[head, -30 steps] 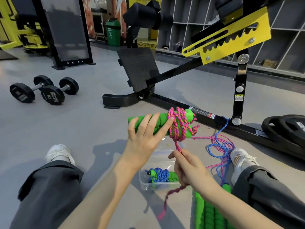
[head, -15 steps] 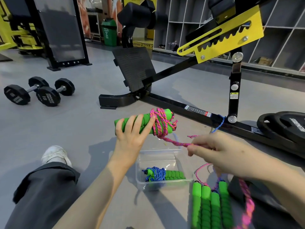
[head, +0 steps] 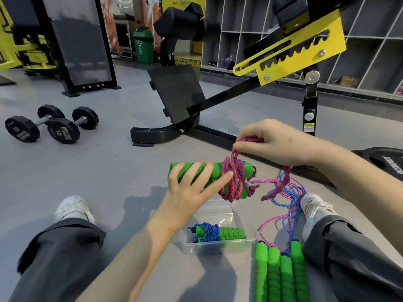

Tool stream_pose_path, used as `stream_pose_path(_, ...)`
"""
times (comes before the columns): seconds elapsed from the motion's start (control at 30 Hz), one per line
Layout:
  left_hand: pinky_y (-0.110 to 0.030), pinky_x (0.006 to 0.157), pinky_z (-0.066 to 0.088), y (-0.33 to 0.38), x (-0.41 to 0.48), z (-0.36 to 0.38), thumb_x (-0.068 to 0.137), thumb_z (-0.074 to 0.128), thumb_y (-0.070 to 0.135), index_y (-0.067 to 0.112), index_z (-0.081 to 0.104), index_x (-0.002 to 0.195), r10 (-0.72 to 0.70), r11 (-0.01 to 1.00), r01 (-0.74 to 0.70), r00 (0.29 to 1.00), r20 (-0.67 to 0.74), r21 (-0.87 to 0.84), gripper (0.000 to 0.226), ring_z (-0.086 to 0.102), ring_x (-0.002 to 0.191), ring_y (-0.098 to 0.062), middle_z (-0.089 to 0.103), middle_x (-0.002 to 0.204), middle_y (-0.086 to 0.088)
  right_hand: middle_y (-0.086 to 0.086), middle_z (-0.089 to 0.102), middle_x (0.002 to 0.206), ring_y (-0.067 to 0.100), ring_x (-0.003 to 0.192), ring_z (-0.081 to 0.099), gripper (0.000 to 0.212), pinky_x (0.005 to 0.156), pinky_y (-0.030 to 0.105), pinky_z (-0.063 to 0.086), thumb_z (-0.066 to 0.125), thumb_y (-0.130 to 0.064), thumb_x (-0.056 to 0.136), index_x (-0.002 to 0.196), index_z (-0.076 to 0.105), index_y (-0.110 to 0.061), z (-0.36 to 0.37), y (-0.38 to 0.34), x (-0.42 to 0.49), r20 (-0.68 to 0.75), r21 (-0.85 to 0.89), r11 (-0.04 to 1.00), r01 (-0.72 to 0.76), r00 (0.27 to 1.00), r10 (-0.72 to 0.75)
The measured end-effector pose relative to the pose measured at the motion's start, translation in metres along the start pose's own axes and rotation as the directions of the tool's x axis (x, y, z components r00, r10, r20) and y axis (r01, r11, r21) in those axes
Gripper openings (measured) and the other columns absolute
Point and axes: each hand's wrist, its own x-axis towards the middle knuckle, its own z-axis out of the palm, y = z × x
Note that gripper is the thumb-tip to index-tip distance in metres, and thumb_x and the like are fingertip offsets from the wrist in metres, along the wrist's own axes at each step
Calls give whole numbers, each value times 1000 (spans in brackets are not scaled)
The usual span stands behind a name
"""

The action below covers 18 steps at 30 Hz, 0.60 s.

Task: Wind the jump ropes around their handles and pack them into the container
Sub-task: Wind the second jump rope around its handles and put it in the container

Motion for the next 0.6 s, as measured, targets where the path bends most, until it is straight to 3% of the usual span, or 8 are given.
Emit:
stream_pose_path(0.1,-43,92,32,6,1,-2,91,62,11,33,28,145,45,999,-46,999,-7,-21,67,48,109,-22,48,119,-4,1,66,79,14,74,58,22,69,28,43,53,-34,92,86,67,-18,2,7,8,39,-5,1000,-14,999,14)
stream_pose_path(0.27,-45,94,30,3,3,-4,86,65,8,38,35,141,31,999,-31,999,35,-17,70,45,111,-22,43,118,-6,-10,63,72,0,64,53,15,59,12,40,56,-33,90,76,62,-32,1,13,7,51,113,993,-22,999,16)
stream_pose_path(0.43,-47,95,32,10,10,-12,88,62,8,39,30,144,17,996,-16,1000,17,-83,71,43,112,-21,43,118,-6,-12,52,51,0,47,45,30,50,8,35,55,-32,91,78,69,-8,4,29,4,-66,300,950,-81,992,105)
stream_pose_path(0.5,-48,95,33,15,16,-16,92,58,10,39,30,144,-38,990,37,999,-2,-134,65,43,113,-21,43,119,-6,-9,46,48,4,47,41,39,50,16,36,53,-35,92,75,66,-2,19,36,1,-58,416,895,-161,977,203)
stream_pose_path(0.6,-49,94,34,13,23,-18,99,42,8,39,31,142,-171,965,170,985,8,-198,54,44,112,-22,43,119,-6,2,51,54,12,52,47,37,54,22,42,57,-25,92,65,58,2,48,40,-10,-12,688,698,-196,960,281)
